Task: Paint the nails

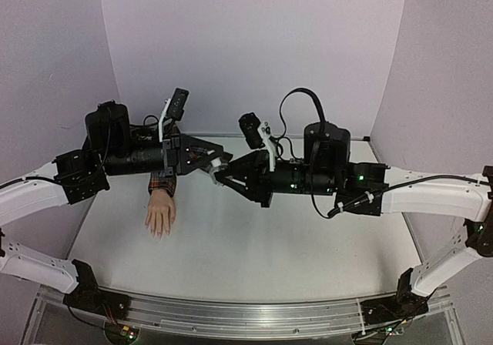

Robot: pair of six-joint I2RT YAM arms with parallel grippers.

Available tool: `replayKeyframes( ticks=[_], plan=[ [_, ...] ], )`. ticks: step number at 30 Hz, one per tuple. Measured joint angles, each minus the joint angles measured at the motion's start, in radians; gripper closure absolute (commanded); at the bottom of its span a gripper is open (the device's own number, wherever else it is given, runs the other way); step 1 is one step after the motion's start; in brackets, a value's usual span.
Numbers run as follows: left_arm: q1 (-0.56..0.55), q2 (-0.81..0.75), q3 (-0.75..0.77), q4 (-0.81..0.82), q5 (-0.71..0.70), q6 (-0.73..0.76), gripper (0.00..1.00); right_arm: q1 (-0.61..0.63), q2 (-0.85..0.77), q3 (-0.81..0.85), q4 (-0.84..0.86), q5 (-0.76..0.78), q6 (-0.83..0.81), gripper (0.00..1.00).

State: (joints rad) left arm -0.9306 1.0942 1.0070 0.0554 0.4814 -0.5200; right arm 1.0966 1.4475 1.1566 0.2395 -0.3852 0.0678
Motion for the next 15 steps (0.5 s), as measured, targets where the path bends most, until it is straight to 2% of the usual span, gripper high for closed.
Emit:
replayKeyframes(
  ticks=[3,6,9,11,15],
  plan=[
    [0.008,0.031,0.033,-0.040,-0.113,0.023,1.00,0.026,0.029,0.025,-0.008,0.192,0.018,1.00],
    [0.004,0.069,0.073,-0.090,-0.296,0.005,1.00,0.106,0.115,0.108,-0.035,0.567,-0.013,1.00],
    [-0.002,0.119,0.134,-0.154,-0.465,-0.026,0.97,0.176,0.271,0.268,-0.067,0.953,-0.094,1.00],
    [-0.002,0.151,0.157,-0.165,-0.516,-0.039,0.83,0.195,0.349,0.338,-0.068,1.119,-0.150,1.00],
    [-0.003,0.170,0.153,-0.151,-0.465,-0.058,0.53,0.199,0.345,0.314,-0.067,1.163,-0.200,1.00]
  ],
)
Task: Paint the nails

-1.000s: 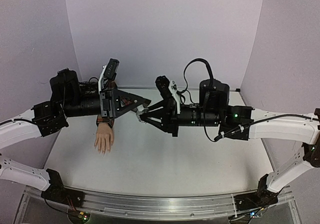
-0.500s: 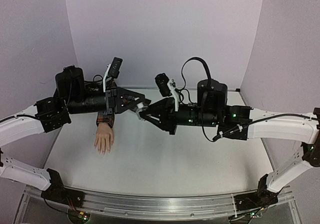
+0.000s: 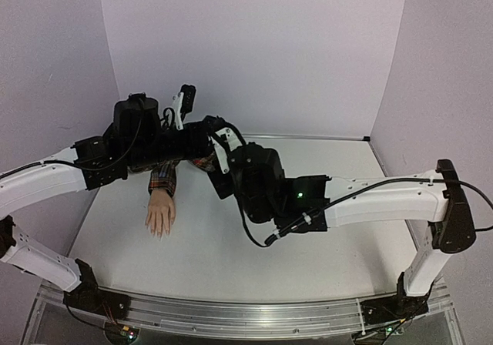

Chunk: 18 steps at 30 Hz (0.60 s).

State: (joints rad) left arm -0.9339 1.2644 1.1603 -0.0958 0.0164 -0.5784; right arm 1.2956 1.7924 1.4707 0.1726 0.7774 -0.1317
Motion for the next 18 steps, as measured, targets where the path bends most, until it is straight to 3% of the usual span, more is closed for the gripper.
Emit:
replayKeyframes(
  ticks=[5,8,14,18],
  plan=[
    [-0.008,-0.059,-0.076,0.055,0.175,-0.030,0.29,-0.053,-0.183,-0.195,0.036,-0.341,-0.027,1.00],
    [0.004,-0.123,-0.134,0.104,0.301,-0.051,0.26,-0.101,-0.288,-0.276,0.038,-0.601,-0.018,1.00],
    [0.019,-0.206,-0.166,0.150,0.438,-0.057,0.38,-0.188,-0.372,-0.325,0.058,-0.991,0.056,1.00],
    [0.020,-0.214,-0.166,0.157,0.476,-0.050,0.58,-0.206,-0.371,-0.325,0.058,-1.140,0.100,1.00]
  ],
)
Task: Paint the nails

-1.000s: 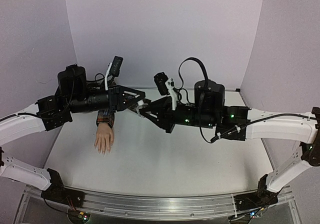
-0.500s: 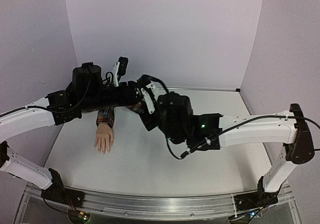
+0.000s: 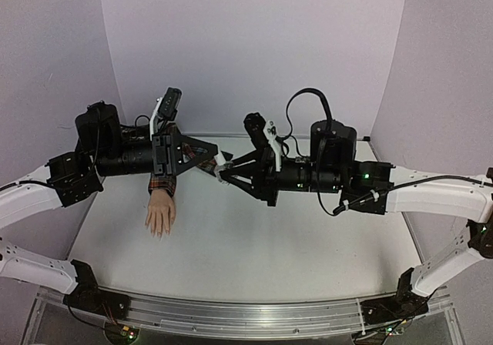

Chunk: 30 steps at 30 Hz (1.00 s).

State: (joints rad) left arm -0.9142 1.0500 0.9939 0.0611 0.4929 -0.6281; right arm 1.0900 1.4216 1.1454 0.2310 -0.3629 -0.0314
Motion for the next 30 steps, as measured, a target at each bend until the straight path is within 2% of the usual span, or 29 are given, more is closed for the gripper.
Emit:
replayKeyframes(
  ticks=[8,12,20,22,24,26,30],
  plan=[
    [0.000,0.024,0.000,0.001,0.058,0.010,0.68,-0.007,0.007,0.001,0.011,-0.105,0.061,1.00],
    [0.001,0.024,0.000,-0.001,0.073,0.017,0.80,-0.013,0.020,0.006,0.016,-0.115,0.070,1.00],
    [0.022,0.041,0.016,-0.024,0.033,0.072,0.99,-0.012,0.046,0.026,0.014,-0.058,0.113,1.00],
    [0.025,0.050,0.025,-0.032,0.007,0.079,1.00,-0.010,0.050,0.030,0.014,-0.017,0.118,1.00],
    [0.026,0.060,0.039,-0.048,-0.038,0.084,1.00,0.001,0.058,0.039,0.013,0.061,0.126,1.00],
    [0.023,0.072,0.060,-0.076,-0.121,0.089,1.00,0.040,0.078,0.063,0.001,0.238,0.129,1.00],
    [-0.001,0.107,0.116,-0.138,-0.372,0.071,1.00,0.159,0.220,0.235,-0.073,0.760,0.092,1.00]
  ],
)
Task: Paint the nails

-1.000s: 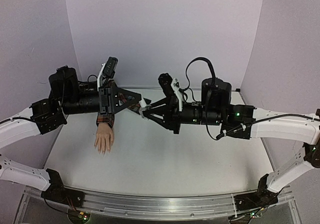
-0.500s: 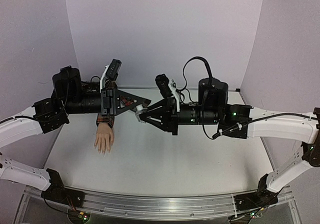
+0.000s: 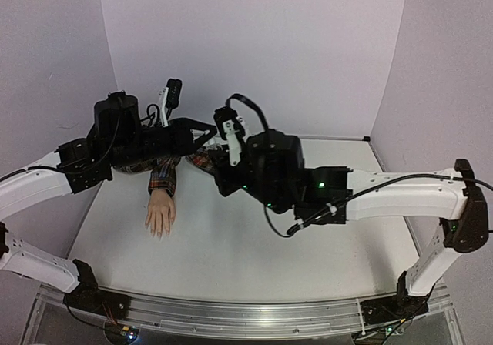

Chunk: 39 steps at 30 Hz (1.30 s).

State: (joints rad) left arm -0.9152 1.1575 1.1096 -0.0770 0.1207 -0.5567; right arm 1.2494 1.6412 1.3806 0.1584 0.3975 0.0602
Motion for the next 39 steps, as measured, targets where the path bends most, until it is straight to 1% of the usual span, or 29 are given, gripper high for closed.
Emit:
replayKeyframes(
  ticks=[2,4,6,8,9,12,15,17,19,21,23,25,27,28,30,33,37,39],
  plan=[
    [-0.009,0.023,0.023,-0.020,-0.089,-0.021,1.00,0.042,0.088,0.090,-0.011,0.220,-0.068,1.00],
    [-0.014,0.046,0.041,-0.036,-0.131,-0.039,0.96,0.060,0.147,0.138,-0.009,0.355,-0.131,1.00],
    [-0.015,0.071,0.054,-0.049,-0.140,-0.056,0.80,0.063,0.166,0.144,-0.012,0.411,-0.187,1.00],
    [-0.015,0.086,0.065,-0.056,-0.126,-0.068,0.64,0.055,0.156,0.118,-0.003,0.399,-0.223,1.00],
    [-0.015,0.091,0.067,-0.063,-0.116,-0.072,0.60,0.051,0.147,0.101,0.006,0.385,-0.237,1.00],
    [-0.017,0.084,0.054,-0.079,-0.038,-0.079,0.45,0.029,0.061,-0.007,0.042,0.229,-0.262,1.00],
    [-0.004,0.032,-0.007,-0.059,0.069,-0.085,0.25,-0.011,-0.066,-0.118,0.054,0.008,-0.249,1.00],
    [0.019,-0.019,-0.056,-0.032,0.149,-0.086,0.17,-0.049,-0.138,-0.166,0.068,-0.147,-0.217,1.00],
    [0.040,-0.062,-0.088,0.002,0.213,-0.096,0.14,-0.090,-0.193,-0.200,0.081,-0.287,-0.182,1.00],
    [0.053,-0.099,-0.111,0.050,0.279,-0.099,0.14,-0.130,-0.226,-0.219,0.099,-0.429,-0.140,1.00],
    [0.054,-0.121,-0.123,0.099,0.336,-0.098,0.18,-0.158,-0.236,-0.225,0.114,-0.540,-0.101,1.00],
    [0.054,-0.126,-0.125,0.131,0.381,-0.097,0.23,-0.173,-0.235,-0.225,0.122,-0.649,-0.060,1.00],
    [0.054,-0.124,-0.125,0.156,0.419,-0.094,0.32,-0.183,-0.232,-0.225,0.132,-0.747,-0.024,1.00],
    [0.054,-0.123,-0.125,0.164,0.431,-0.098,0.38,-0.185,-0.231,-0.225,0.135,-0.780,-0.010,1.00],
    [0.055,-0.118,-0.125,0.181,0.457,-0.094,0.45,-0.189,-0.223,-0.223,0.142,-0.838,0.012,1.00],
    [0.055,-0.110,-0.125,0.199,0.490,-0.094,0.53,-0.192,-0.202,-0.218,0.143,-0.901,0.039,1.00],
    [0.055,-0.102,-0.125,0.209,0.521,-0.087,0.65,-0.198,-0.178,-0.208,0.143,-0.949,0.064,1.00],
    [0.055,-0.101,-0.125,0.209,0.532,-0.086,0.68,-0.201,-0.171,-0.204,0.144,-0.964,0.072,1.00]
  ],
)
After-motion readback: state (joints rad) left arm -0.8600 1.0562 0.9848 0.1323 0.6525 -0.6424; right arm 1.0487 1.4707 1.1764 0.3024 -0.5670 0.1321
